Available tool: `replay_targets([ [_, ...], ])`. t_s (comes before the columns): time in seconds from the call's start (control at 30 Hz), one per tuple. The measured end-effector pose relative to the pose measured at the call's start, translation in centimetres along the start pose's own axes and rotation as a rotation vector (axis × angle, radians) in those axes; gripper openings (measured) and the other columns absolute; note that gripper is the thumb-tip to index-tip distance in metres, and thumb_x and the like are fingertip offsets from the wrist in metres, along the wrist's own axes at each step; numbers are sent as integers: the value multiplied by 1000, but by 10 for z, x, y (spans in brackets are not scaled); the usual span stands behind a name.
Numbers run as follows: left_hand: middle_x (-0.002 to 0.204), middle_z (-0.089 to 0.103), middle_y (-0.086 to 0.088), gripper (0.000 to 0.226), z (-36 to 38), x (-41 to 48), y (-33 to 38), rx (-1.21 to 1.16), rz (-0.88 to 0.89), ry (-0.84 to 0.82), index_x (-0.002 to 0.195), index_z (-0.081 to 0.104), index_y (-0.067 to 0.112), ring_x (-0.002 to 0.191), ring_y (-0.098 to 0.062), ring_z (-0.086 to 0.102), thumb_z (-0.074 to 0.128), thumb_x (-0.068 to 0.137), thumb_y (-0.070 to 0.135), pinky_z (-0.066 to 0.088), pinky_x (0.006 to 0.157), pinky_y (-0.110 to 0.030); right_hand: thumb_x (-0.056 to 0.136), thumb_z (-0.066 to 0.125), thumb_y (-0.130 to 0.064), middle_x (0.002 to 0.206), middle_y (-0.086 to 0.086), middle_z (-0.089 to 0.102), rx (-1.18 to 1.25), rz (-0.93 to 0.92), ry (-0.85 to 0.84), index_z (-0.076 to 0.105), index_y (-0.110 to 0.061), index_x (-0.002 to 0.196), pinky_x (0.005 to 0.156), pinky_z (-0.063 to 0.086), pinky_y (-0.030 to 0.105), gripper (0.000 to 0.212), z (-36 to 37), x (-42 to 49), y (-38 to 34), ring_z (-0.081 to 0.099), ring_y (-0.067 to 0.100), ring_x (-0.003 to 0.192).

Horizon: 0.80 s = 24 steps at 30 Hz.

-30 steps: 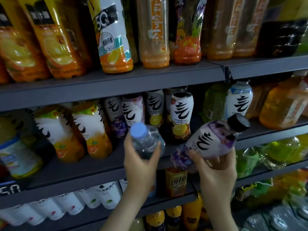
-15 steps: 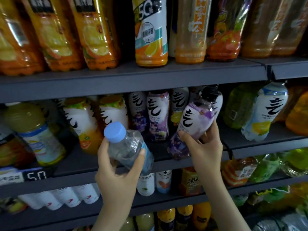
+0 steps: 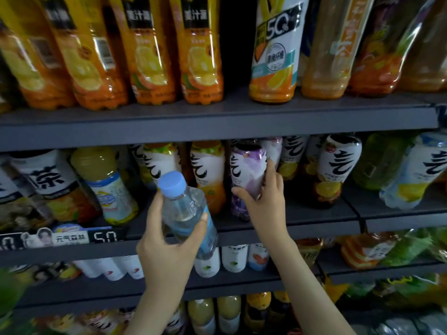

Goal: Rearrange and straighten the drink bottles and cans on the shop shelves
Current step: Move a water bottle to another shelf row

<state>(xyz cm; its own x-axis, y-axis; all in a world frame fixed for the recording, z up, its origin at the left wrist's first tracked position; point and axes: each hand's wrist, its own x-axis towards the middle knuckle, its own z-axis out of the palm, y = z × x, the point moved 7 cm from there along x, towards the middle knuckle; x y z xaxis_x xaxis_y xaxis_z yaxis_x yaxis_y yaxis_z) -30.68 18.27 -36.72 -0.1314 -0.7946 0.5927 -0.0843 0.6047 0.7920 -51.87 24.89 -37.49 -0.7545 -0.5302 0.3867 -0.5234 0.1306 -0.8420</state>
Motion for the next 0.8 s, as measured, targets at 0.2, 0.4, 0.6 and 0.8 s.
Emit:
replay_targets([
  [0.2, 113, 55, 25, 79, -7, 4, -1, 31, -67, -56, 135, 42, 32, 95, 25, 51, 77, 67, 51, 43, 73, 2, 76, 79, -12, 120, 16, 49, -129, 52, 124, 45, 0, 128, 89, 36, 25, 63, 3, -21, 10, 45, 29, 112],
  [0.4, 108, 58, 29, 74, -14, 2, -1, 28, -217, -101, 132, 49, 33, 97, 17, 57, 70, 64, 53, 50, 80, -9, 89, 66, -20, 120, 12, 52, -236, 97, 92, 47, -3, 119, 81, 42, 29, 40, 25, -10, 4, 49, 27, 114],
  [0.6, 110, 65, 19, 71, -26, 9, 5, 78, -453, -241, 133, 48, 39, 97, 0, 62, 80, 69, 38, 55, 85, -33, 90, 65, -20, 119, 9, 56, -159, 136, -45, 49, -6, 128, 85, 40, 25, 43, 12, -29, -15, 51, 24, 114],
  [0.8, 95, 60, 27, 57, -41, 31, 56, 127, -528, -322, 121, 52, 44, 91, -2, 61, 79, 71, 41, 48, 75, -23, 79, 78, -28, 112, -16, 61, 199, 206, -693, 50, -33, 122, 86, 46, 12, 52, -1, -91, -91, 57, -8, 103],
])
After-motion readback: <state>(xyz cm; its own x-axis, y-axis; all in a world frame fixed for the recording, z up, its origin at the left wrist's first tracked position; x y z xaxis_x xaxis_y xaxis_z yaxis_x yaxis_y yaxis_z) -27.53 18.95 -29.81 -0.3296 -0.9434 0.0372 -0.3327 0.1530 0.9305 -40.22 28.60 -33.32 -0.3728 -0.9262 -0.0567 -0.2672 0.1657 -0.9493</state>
